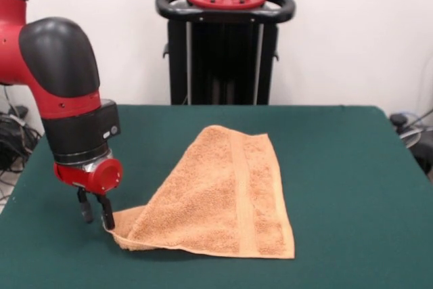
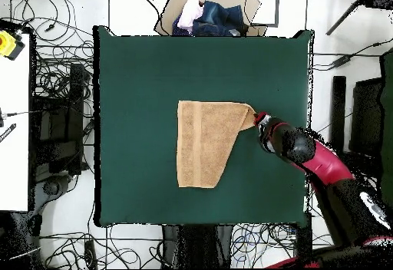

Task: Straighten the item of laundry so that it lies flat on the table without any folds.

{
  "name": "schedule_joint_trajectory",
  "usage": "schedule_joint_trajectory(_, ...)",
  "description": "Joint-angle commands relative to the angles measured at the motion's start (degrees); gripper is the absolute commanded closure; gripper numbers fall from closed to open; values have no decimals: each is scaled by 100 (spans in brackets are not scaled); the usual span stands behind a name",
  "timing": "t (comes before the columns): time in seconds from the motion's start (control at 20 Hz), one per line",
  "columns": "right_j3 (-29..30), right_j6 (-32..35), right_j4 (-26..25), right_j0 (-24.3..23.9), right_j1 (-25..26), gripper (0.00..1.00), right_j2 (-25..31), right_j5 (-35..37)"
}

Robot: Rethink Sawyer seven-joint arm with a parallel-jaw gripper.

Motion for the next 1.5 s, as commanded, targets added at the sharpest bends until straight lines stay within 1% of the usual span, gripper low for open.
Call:
schedule_joint_trajectory(0.05,-83,72,-487,369,24,100,180,-263)
schedule_joint_trajectory(0.2,-45,166,-670,443,-27,100,105,-655)
schedule_joint_trajectory(0.3,-78,240,-727,466,-69,100,112,-795)
schedule_joint_trajectory(0.65,-242,114,-790,504,-254,100,187,-534)
schedule_joint_trajectory(0.8,-213,135,-801,529,-341,100,153,-498)
schedule_joint_trajectory(0.95,-255,10,-762,373,-253,100,281,-345)
schedule_joint_trajectory(1.1,-643,-562,-691,-14,125,100,647,235)
schedule_joint_trajectory(1.25,-1324,-1370,-697,-371,566,100,1042,912)
schedule_joint_trajectory(1.5,-2234,-2213,-756,-602,1087,100,1457,1875)
